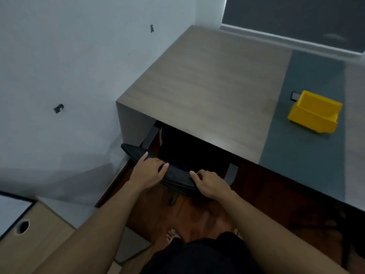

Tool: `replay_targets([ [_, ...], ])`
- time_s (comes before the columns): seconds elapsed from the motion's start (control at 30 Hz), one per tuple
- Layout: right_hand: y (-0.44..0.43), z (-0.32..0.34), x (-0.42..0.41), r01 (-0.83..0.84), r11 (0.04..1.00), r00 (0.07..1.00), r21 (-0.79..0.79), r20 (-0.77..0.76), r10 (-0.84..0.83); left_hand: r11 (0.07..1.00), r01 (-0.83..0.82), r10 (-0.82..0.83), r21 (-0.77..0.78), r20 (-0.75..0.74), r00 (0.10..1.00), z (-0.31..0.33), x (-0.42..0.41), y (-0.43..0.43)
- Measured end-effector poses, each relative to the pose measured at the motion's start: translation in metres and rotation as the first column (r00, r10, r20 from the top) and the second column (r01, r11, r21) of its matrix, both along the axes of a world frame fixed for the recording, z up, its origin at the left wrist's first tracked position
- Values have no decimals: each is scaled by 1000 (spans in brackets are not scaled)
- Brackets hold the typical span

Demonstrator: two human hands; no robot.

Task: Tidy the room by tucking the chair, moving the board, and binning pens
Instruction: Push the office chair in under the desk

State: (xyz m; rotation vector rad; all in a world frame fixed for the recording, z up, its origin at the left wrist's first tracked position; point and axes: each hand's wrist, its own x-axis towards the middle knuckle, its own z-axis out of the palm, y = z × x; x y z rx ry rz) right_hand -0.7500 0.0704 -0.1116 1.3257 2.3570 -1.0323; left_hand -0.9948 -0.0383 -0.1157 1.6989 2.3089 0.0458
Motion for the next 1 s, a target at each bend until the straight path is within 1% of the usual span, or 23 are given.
replay_targets([
  [0.13, -2, -4, 0, 40, 996, 998, 74, 55, -44, 994, 99, -103, -55, -95, 990, -2, -9, 15],
  [0.3, 3, -5, -10, 62, 988, 995, 141, 75, -73, 986, 166, -161, 31, -115, 980, -5, -20, 27],
  [0.47, 21, -6, -24, 100, 984, 992, 145, 61, -109, 981, 186, -178, 55, -130, 975, -8, -38, 56],
  [0.87, 96, -7, -49, 126, 958, 986, 259, 71, -149, 977, 193, -175, 89, -173, 969, -5, -59, 135],
  [1.0, 125, -9, -62, 135, 952, 984, 273, 75, -161, 980, 173, -157, 93, -163, 974, -3, -71, 161],
])
